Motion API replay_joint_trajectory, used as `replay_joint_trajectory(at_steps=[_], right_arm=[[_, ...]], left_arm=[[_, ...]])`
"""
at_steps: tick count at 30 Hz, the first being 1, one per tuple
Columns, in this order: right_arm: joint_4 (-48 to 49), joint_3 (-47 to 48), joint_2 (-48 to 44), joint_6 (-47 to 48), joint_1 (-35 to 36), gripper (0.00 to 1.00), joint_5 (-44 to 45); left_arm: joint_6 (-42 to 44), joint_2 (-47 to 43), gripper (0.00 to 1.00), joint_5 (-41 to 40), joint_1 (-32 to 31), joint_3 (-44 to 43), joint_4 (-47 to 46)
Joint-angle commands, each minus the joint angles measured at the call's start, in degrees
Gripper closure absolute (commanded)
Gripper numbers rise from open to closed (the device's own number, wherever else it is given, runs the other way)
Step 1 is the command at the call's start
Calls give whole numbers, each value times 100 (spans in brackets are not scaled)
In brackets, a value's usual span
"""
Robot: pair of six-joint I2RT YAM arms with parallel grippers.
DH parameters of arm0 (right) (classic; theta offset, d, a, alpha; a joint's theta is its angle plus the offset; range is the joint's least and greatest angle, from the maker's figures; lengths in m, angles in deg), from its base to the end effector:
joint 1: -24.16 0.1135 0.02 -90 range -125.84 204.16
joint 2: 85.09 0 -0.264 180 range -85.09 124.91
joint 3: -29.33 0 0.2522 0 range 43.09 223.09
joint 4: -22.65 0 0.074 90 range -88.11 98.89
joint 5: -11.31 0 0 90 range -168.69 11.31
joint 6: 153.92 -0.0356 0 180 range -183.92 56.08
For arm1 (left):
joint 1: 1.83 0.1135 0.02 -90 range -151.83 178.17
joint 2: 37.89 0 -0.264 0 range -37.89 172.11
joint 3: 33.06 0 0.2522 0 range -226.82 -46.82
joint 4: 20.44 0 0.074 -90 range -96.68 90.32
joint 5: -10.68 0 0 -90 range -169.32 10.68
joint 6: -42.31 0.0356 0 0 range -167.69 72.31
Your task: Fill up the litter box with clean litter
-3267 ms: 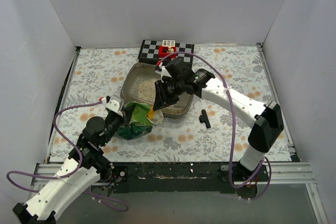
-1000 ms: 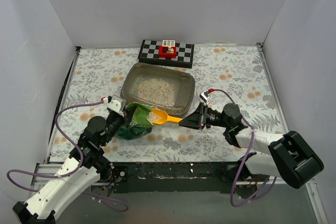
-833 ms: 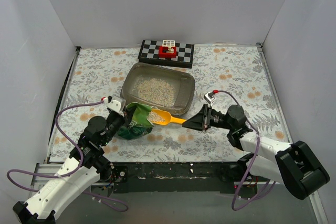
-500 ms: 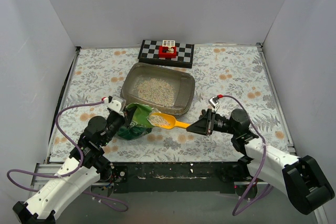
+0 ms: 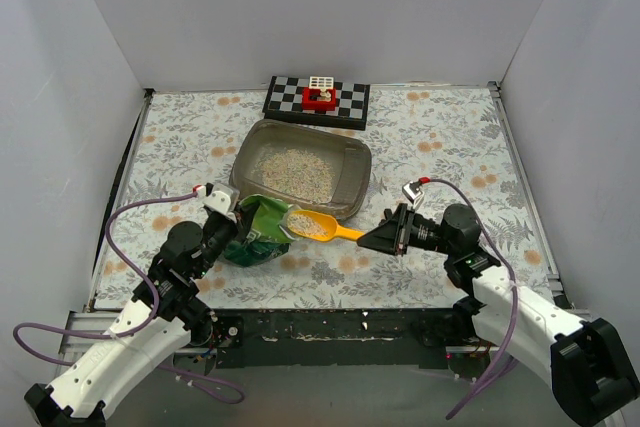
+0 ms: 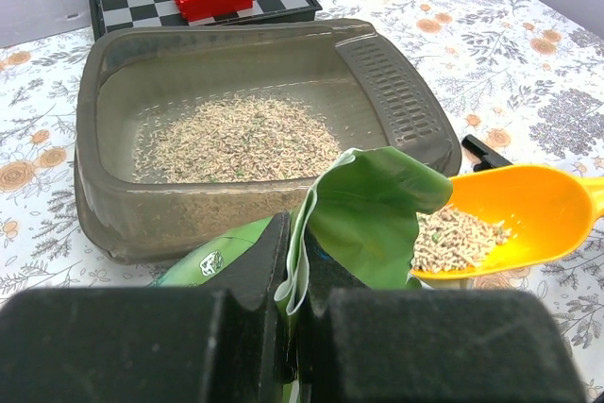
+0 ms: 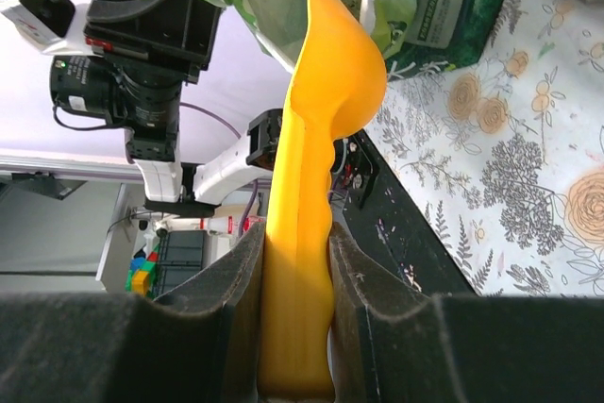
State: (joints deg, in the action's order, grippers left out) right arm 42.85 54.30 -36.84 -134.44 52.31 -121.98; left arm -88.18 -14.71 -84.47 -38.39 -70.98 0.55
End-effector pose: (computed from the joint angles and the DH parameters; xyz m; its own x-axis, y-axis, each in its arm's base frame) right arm 0.1434 0.1044 0.2054 -0.9087 0.2921 -0.2983 -0.2712 0.1302 0.9537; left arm 0.1063 -0.0749 0.2697 -0.4052 -0.5046 -0.7623 0.3399 0.6909 -0.6380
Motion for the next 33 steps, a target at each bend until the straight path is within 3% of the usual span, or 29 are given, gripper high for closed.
replay_joint_trajectory(at_steps=[1,11,20,25,29,33], right_arm=[[-617,611,-307,135,-116,99,84],[-1356,1305,-527,197,-441,99,84],[-1250,2069,430,275,-731,99,259],[-2514,3061,1221,1416,-731,99,795],[-4322,4247,1932,2611,-731,99,1558],[-5511,5153,2566,3570,-687,99,2359]], left_arm=[[-20,-15,100,-161,-18,-1,-81],[-20,-41,100,-408,-18,-36,-11],[-29,-94,100,-373,-18,-53,-2],[-38,-129,100,-355,-18,-45,-10],[-47,-129,100,-320,-18,-45,-10],[-47,-129,100,-294,-18,-45,-11]])
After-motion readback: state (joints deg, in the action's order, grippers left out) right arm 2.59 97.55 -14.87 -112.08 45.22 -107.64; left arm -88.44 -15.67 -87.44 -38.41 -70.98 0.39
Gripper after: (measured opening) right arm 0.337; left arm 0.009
